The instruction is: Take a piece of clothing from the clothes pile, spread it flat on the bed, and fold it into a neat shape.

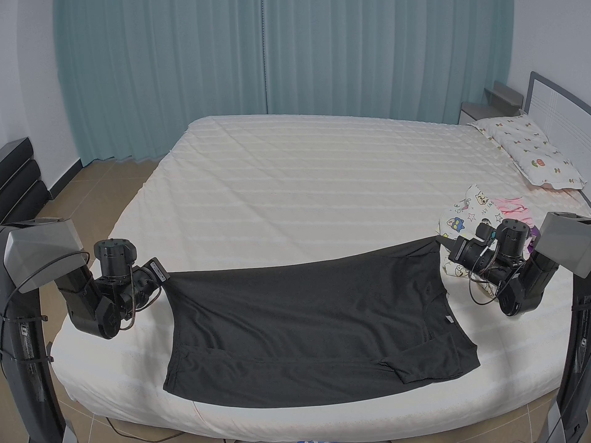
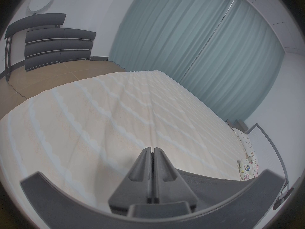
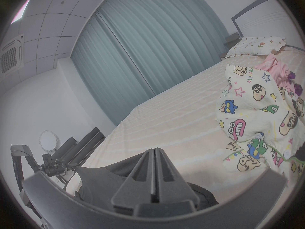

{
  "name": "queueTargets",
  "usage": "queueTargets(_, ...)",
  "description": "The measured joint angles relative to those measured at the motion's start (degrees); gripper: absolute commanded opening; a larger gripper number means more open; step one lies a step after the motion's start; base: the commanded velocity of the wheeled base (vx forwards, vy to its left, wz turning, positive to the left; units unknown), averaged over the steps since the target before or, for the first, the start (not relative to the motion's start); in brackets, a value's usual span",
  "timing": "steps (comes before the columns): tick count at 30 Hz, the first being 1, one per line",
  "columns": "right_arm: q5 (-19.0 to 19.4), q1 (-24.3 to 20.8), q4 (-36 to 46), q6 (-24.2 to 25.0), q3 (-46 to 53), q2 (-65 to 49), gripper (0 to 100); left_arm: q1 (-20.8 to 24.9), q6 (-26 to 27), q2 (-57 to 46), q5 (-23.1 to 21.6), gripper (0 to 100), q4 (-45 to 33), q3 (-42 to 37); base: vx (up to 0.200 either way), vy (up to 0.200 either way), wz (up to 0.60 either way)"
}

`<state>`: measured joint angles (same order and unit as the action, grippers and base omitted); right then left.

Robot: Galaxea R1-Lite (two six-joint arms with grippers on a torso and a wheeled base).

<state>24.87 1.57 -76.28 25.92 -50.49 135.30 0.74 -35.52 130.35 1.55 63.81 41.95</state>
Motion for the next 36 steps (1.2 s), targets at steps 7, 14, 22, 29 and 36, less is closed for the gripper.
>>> queueTargets(7,0.09,0.32,-0.57,-0.04,1.99,-0.22,0,-0.20,0.09,0.00,0.00,0,-0.01,-0.44,0.000,0.000,0.00)
queueTargets(14,1.79,0.77,-0.24,-0.30,7.36,-2.56,0,-0.22,0.57,-0.26,-0.02,0,-0.06,-2.97,0.000,0.000,0.00)
queueTargets(22,4.46,2.01,-0.55,-3.29,14.91,-4.96,0,-0.17,2.95,-0.83,-0.24,0,1.55,-9.02,0.000,0.000,0.00)
queueTargets(29,7.07,3.90,-0.59,-7.47,20.92,-5.40,0,0.18,4.55,-0.73,-0.54,0,7.22,-15.13,0.000,0.000,0.00)
queueTargets(36,7.23,5.07,-0.61,-12.87,24.70,-3.74,0,1.89,5.07,0.22,-0.60,0,10.25,-19.80,0.000,0.000,0.00)
